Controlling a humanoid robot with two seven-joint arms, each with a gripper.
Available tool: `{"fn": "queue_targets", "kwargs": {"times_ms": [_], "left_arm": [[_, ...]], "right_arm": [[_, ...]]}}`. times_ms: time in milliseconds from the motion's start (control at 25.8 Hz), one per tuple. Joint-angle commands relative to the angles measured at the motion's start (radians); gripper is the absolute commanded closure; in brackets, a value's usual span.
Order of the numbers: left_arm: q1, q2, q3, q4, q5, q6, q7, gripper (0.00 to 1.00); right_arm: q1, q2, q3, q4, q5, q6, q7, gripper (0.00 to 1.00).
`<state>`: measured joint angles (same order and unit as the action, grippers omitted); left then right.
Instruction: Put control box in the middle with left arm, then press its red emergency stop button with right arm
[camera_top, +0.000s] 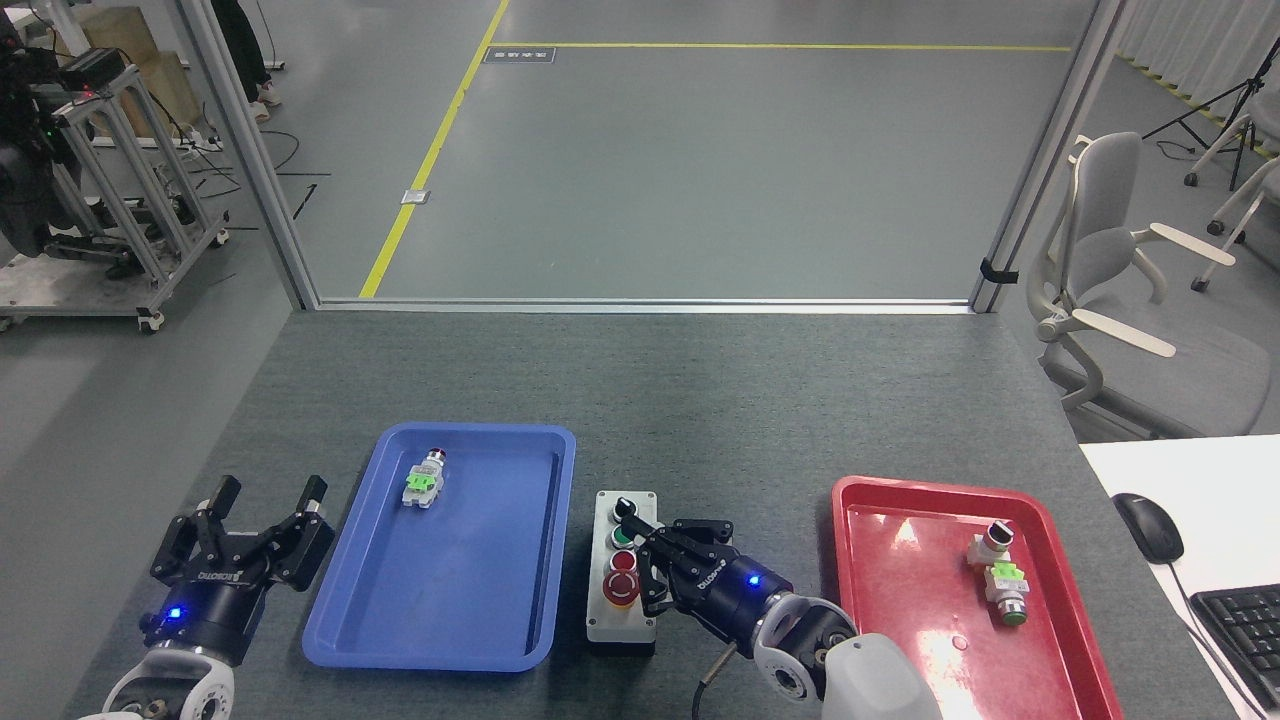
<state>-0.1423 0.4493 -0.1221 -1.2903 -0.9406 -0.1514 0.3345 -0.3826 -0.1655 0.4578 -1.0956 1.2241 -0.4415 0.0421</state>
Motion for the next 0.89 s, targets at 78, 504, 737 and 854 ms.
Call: {"fn": "queue_targets", "kwargs": {"times_ms": [78,504,737,854], "left_arm": [[0.000,0.011,0.004,0.013,-0.003,-0.022,-0.002,0.01],[0.003,0.009,0.009,0.013,-0.010,-0.062,-0.002,0.01],[0.004,-0.003,0.009,0.003,-0.007,-0.063,0.000,0.01],[0.010,-0.014,0.007,-0.004,-0.006,-0.063,0.001,0.01]], "right_arm": [[-0.001,0.004,0.004,0.069,0.000,-0.005,0.007,1.00],[-0.013,0.021,-0.008,0.109,0.008,0.006,-0.001,1.00],[-0.015,0.021,-0.010,0.089,0.009,-0.005,-0.005,1.00],[-0.012,0.023,0.002,0.085,0.011,-0.008,-0.004,1.00]]}}
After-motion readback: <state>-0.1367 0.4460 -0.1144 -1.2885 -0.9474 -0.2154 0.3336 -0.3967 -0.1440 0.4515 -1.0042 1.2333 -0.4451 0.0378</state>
